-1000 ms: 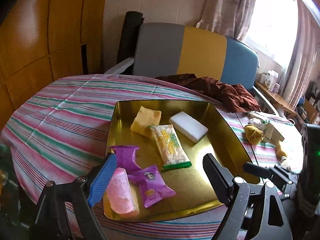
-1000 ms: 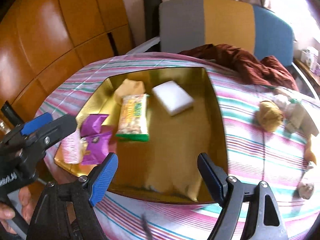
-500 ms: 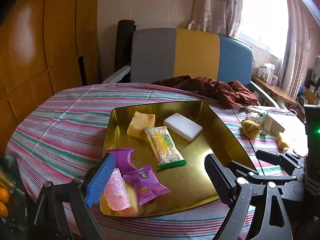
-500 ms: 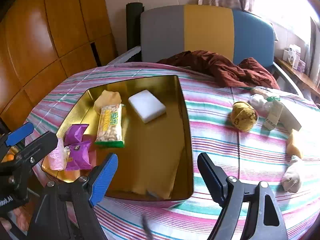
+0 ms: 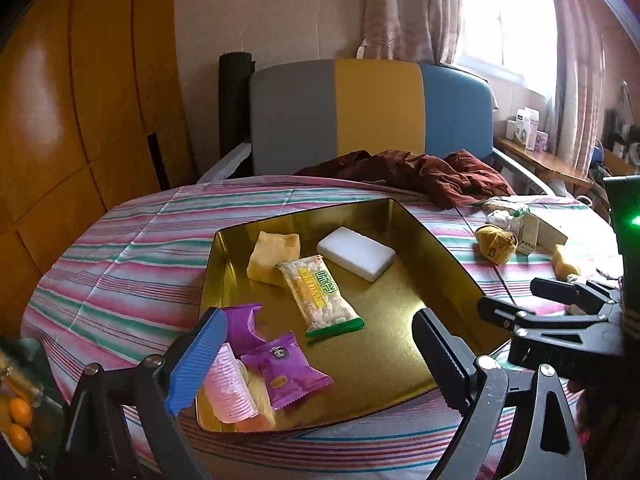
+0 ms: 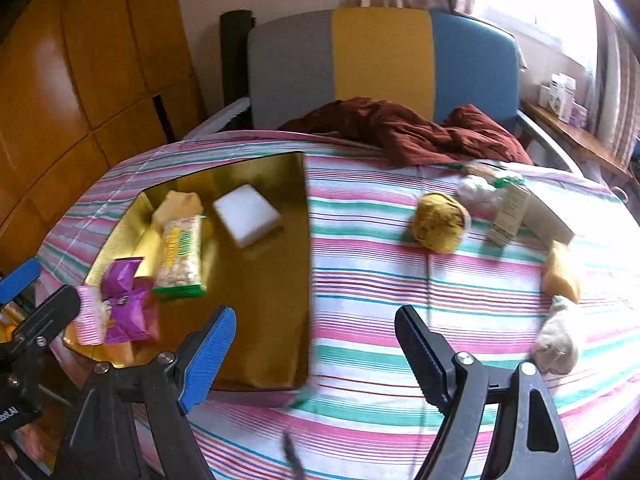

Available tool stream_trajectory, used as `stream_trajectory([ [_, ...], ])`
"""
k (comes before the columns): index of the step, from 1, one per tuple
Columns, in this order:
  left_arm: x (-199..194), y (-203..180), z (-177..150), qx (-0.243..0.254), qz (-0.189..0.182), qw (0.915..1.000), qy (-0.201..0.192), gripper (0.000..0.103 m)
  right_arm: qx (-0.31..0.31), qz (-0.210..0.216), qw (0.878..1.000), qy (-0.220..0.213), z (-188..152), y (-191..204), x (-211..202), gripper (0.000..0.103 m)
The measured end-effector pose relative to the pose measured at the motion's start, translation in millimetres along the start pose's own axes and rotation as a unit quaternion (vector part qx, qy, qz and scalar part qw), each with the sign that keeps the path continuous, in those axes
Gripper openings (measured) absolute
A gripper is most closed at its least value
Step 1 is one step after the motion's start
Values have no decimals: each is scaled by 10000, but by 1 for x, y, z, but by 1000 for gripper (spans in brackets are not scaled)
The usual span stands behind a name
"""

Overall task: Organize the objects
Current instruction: 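Withdraw both grippers from the gold tray toward the loose items, then grasp the knitted mitt with the right gripper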

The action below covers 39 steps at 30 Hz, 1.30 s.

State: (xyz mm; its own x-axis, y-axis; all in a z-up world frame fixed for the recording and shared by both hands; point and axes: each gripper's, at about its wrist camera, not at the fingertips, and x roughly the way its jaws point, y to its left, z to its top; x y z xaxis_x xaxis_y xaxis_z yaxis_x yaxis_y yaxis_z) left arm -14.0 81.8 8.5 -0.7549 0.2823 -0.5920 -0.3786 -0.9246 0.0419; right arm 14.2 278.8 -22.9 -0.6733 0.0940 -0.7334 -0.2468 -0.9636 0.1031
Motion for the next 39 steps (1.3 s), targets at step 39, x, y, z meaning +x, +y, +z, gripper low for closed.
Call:
stream_trajectory([
  [39,23,-107,14,1248,-977,9868,344,95,3623,-801,9282,283,1,-293,-12,83],
])
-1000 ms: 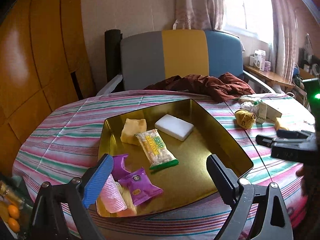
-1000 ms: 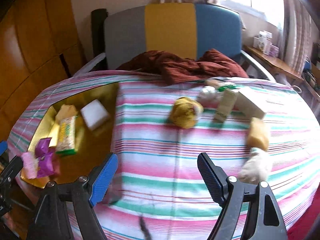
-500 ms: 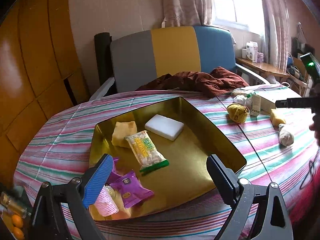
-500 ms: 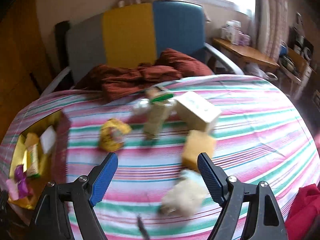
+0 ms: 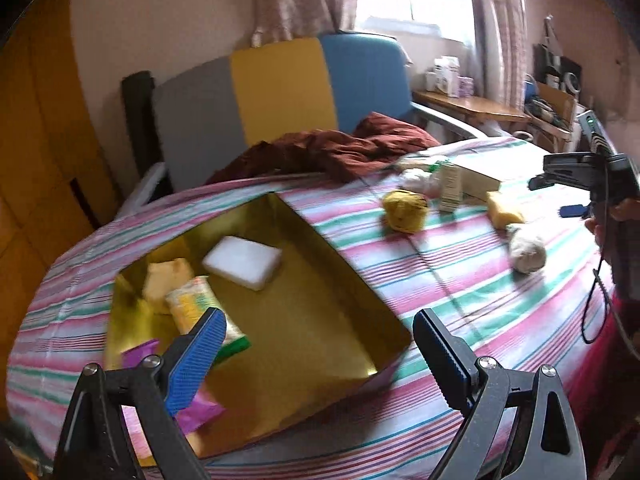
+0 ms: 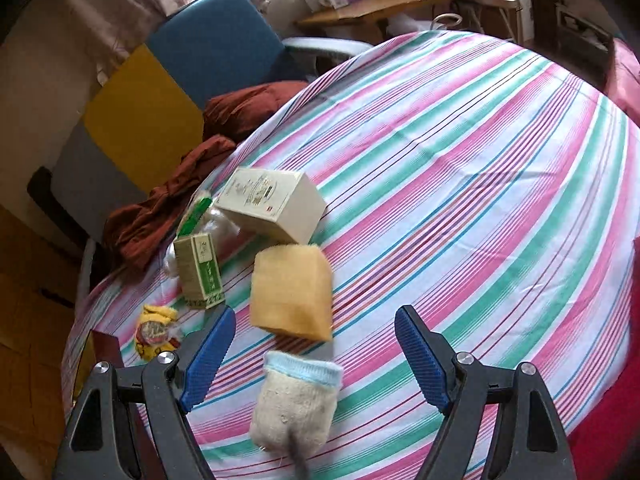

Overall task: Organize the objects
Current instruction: 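Grasp the knitted mitt with the right gripper, then grasp the green-labelled box with the left gripper while the right holds the mitt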

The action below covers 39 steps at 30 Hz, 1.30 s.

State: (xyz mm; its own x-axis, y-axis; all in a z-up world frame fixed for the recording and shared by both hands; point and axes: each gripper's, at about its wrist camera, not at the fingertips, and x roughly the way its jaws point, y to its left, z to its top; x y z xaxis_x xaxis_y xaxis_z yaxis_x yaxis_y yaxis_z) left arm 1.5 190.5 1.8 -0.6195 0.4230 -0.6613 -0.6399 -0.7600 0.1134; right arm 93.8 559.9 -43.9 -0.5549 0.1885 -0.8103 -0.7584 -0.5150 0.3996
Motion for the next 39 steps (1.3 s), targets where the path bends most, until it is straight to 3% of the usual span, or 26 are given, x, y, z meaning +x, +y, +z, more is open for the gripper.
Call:
stream_trajectory([
  [9,26,-34,17,263,-328,9990,139,95,-1046,-304,9891,987,-23,36,36,83],
  [17,45,-44,37,207,-506,9983,198,95,-1246,-492,9823,1308,-33,41,46,83],
  [21,59,-45,52,123,-631,9975,282,95,-1490,-531,9779,1368,-39,49,47,83],
  [26,81,-45,76,-96,-751,9963,409,95,-1781,-733,9714,1392,-46,56,49,69],
  [39,142,-59,105,-442,-918,9907,903,94,-1785,-544,9765,1073,-45,57,32,57],
])
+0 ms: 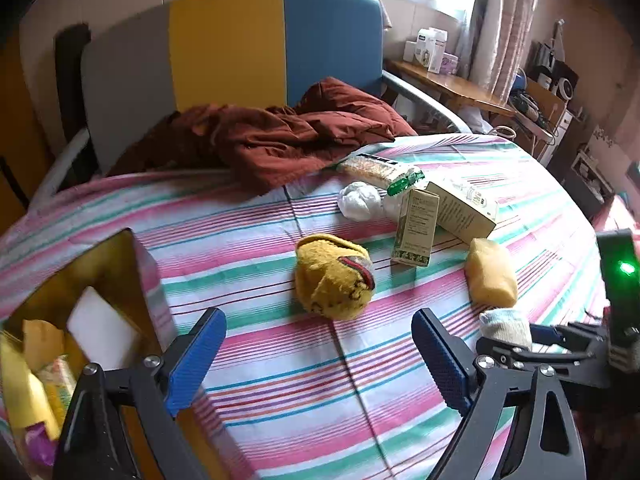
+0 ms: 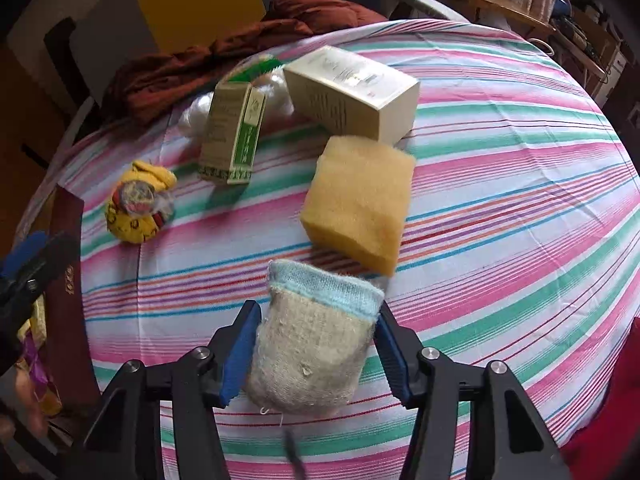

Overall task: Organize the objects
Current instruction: 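Grasp the green-labelled box with the left gripper while the right holds the mitt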

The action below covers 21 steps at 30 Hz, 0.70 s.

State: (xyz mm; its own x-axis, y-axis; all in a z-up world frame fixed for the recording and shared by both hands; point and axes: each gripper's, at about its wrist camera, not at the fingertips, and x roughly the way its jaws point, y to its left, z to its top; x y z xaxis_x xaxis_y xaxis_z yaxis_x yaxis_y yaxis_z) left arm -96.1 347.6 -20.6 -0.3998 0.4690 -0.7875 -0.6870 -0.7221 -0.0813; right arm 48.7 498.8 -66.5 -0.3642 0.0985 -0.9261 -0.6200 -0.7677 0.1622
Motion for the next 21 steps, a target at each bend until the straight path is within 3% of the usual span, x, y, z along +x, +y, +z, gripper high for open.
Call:
stream_trajectory([
  [6,23,-4,9,70,177,9998,105,93,-16,129,9998,-124,2,4,-9,56],
  [7,28,-3,11,52,207,9996,177,93,-27,143,9998,-117,-2,-12,-15,56],
  [16,55,9,23,-472,98,9980,418,90,151,182,9997,-49,3,-17,-7,56],
  [17,50,7,25,-462,278,9982,253,85,156,175,9997,-33,3,-18,-6,56],
  [18,44,4,27,-404,346,9986,80,85,150,161,9998,-17,4,-18,-4,56],
  [20,33,-11,34,-62,337,9991,-251,93,133,145,9998,-10,6,-17,-2,56],
  [21,34,-17,37,74,320,9992,-229,94,131,141,9998,-4,6,-17,-2,56],
])
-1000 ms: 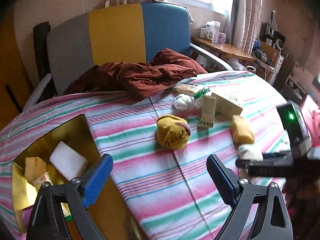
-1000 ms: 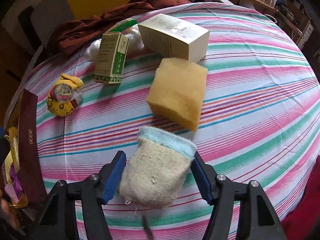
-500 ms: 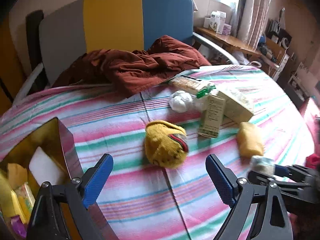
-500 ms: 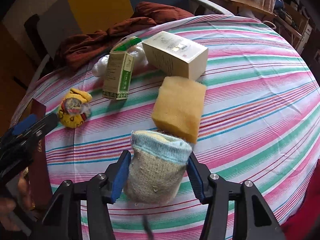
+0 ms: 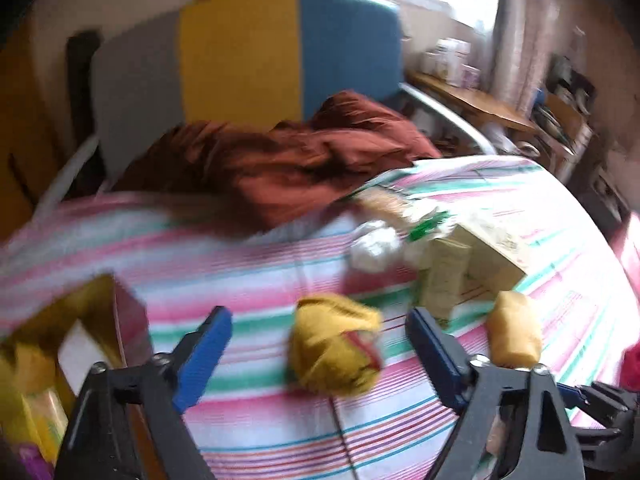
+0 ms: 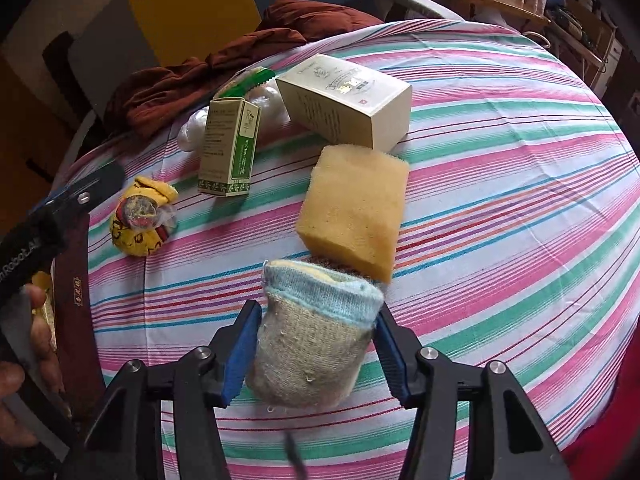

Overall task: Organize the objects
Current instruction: 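Grasp the green-labelled box with the left gripper while the right holds the mitt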

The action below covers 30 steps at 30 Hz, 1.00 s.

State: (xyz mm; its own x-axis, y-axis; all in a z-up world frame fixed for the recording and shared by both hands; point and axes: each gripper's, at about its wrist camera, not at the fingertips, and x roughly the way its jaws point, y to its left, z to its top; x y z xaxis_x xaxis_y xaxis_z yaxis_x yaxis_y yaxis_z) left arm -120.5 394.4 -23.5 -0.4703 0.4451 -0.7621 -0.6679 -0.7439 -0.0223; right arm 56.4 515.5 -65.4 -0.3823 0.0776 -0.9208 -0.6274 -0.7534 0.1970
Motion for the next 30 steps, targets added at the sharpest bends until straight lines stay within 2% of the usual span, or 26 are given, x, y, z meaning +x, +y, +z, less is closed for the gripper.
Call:
stream_trajectory([
  [3,9,-23,8,403,-170,9990,121,93,19,-10,10000,34,0,-1,2,57],
  [5,19,-36,13,521,-396,9976,215,83,9,-26,10000,57,-1,-1,3,57],
  [7,32,-48,18,690,-430,9962,315,75,13,-29,10000,76,-1,-2,3,57],
  [14,74,-77,28,1013,-662,9901,708,60,65,-46,9998,180,0,-6,8,57],
  [15,78,-77,28,1013,-658,9899,735,55,50,-54,9998,188,0,-6,8,57],
  [16,84,-77,28,997,-674,9895,799,38,26,-64,9998,186,0,-6,8,57],
  [17,89,-76,28,964,-695,9891,872,30,-14,-81,9998,182,0,-5,8,57],
  [22,80,-65,23,646,-804,9914,799,30,-34,-67,9999,98,1,-6,5,54],
  [27,31,-50,16,522,-912,9938,374,30,-32,183,9995,-264,2,-8,-10,53],
  [30,-6,-39,5,518,-844,9951,49,30,-159,378,9980,-485,2,-4,-20,53],
])
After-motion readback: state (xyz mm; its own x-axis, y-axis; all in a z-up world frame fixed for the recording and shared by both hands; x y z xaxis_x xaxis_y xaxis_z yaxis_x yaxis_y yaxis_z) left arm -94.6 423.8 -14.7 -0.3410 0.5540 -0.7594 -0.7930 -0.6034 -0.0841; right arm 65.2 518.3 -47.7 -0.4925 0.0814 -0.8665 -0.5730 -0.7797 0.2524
